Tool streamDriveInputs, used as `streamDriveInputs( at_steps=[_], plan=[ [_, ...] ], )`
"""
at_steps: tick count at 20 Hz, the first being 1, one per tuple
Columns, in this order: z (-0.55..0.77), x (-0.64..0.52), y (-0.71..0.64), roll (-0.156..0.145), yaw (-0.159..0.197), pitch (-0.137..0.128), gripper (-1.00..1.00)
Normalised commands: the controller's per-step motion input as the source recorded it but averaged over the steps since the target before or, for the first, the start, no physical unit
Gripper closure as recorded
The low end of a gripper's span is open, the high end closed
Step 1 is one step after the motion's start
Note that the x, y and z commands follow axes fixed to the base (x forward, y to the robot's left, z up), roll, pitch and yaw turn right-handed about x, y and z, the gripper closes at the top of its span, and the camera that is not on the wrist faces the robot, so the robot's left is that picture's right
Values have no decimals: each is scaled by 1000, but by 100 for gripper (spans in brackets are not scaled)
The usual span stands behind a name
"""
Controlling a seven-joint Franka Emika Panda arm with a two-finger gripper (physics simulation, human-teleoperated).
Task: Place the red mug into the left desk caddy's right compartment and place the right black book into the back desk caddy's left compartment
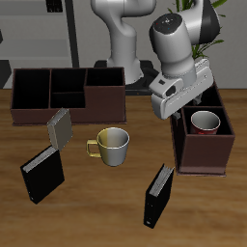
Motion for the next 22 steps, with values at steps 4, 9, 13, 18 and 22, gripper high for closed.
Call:
streamDriveInputs(
  at_steps=[4,9,13,18,22],
  plan=[
    [242,-128,37,47,-42,-36,-100],
    [514,-269,-211,29,-193,-89,-100],
    [354,-130,-362,-28,-186,-47,-100],
    [388,-48,-933,-76,-348,-1,-100],
    [168,-69,-792,-28,-276,11,-100]
  ],
)
